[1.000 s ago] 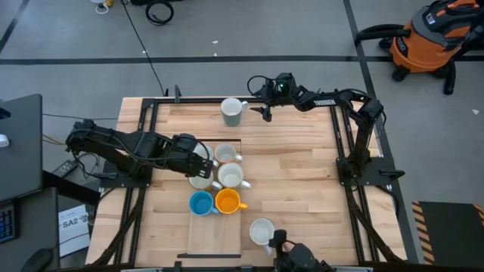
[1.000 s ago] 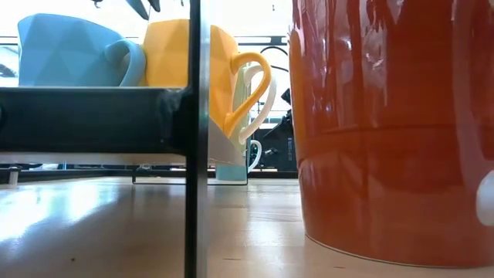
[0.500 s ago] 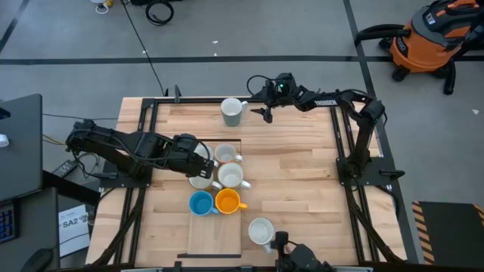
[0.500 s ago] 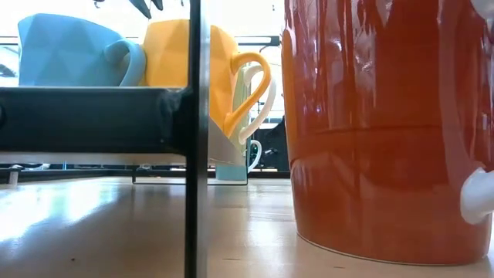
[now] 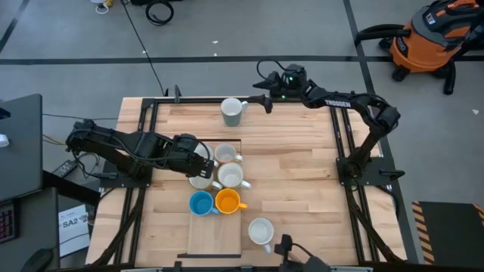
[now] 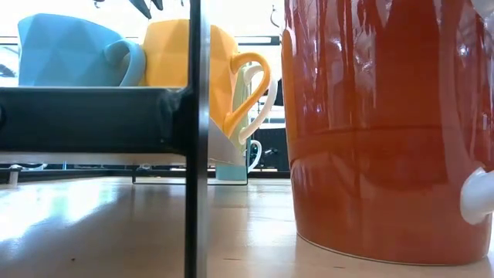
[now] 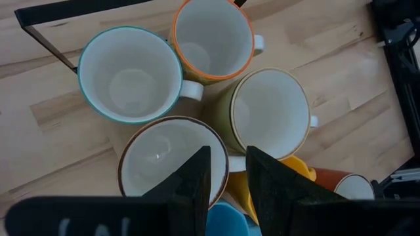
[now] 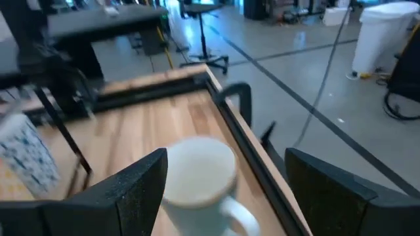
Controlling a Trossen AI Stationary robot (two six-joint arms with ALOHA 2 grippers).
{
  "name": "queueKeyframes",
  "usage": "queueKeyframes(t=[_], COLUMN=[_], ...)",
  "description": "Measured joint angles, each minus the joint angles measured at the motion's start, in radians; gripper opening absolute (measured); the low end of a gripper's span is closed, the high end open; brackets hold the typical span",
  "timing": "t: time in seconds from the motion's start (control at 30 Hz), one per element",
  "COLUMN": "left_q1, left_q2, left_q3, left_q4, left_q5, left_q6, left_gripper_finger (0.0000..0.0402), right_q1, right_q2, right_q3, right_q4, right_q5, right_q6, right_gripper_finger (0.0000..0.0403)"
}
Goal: Place coffee mugs
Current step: Put the light blue mug on the shelf
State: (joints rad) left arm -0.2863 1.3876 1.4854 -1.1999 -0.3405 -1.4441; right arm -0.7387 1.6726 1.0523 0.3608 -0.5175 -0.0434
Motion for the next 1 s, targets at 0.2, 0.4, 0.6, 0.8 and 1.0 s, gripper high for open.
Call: queueKeyframes(t=[0.2,0.4,0.6,0.8,1.0], left_q1=[0.0,-0.004,-0.004,-0.005,-0.01], left_q2=[0.0,0.0,0.0,0.0,0.0], left_q3=[0.0,0.0,0.001,0.001,0.001], left_q4=[0.0,0.001,0.021,0.038,0.049], left_q5=[0.0,0.0,0.0,-0.002,-0.003], left_q6=[0.0,0.001,0.067,0.069,0.07], left_gripper_finger=[0.0102,0.0102,0.0102,0.0102,0.0102], right_q1=[0.093,0.163,0.171,0.167,0.167], right_q2=[0.029,0.053,0.085,0.173,0.264], right_q3=[0.162,0.323,0.335,0.335,0.335], right_q4=[-0.177,-0.404,-0.439,-0.422,-0.392], right_q5=[0.113,0.43,0.466,0.469,0.471], right_q6=[-0.041,-0.1,-0.041,0.018,0.023], right_gripper_finger=[0.0311,0.0311,0.0311,0.0311,0.0311])
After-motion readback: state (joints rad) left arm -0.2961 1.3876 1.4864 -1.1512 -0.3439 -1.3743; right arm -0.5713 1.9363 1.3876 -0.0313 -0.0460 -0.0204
